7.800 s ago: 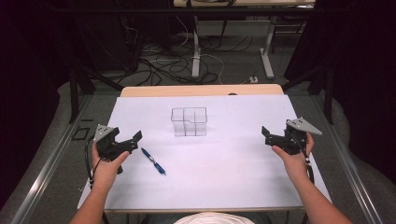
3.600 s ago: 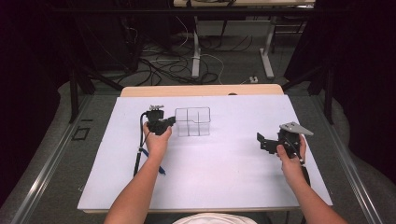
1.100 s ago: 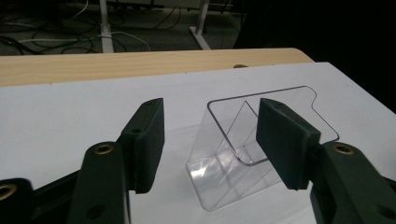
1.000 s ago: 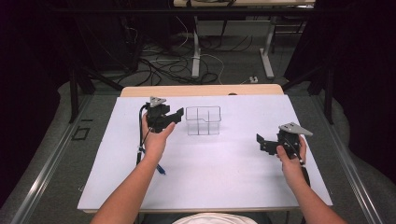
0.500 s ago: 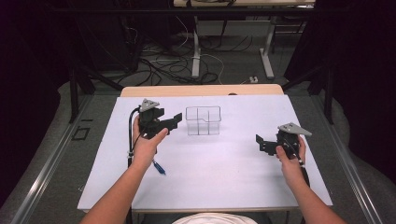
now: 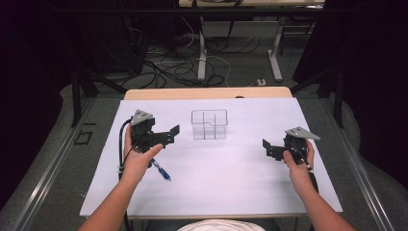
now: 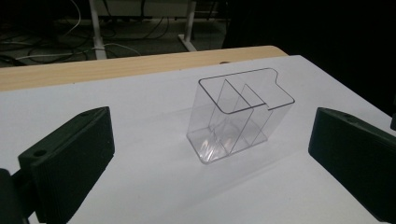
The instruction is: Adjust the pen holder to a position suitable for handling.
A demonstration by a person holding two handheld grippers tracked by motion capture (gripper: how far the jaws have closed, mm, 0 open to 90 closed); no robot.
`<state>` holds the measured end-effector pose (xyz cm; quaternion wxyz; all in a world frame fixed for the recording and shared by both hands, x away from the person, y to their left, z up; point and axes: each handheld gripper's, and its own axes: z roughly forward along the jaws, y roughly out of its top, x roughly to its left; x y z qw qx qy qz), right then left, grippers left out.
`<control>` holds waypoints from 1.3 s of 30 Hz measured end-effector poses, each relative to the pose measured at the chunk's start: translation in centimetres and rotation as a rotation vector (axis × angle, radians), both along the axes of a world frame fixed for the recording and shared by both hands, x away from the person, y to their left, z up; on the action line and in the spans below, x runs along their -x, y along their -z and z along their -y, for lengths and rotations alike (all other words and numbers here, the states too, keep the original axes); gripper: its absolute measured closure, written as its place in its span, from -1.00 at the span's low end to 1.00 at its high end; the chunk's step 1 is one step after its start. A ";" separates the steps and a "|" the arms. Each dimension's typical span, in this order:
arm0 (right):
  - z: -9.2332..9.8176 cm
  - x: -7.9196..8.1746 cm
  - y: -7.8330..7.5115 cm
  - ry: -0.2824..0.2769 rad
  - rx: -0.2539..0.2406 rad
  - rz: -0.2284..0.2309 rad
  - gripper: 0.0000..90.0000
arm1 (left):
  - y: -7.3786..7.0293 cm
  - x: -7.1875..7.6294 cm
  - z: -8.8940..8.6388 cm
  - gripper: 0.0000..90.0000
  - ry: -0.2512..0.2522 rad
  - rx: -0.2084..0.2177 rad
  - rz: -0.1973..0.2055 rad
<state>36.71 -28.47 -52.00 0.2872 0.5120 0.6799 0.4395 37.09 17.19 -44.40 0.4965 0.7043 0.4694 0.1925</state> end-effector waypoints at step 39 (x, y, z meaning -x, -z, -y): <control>-6.5 0.7 -1.6 -0.124 0.002 -0.045 -1.00 | 2.3 2.7 -8.0 -0.82 -0.177 0.072 0.066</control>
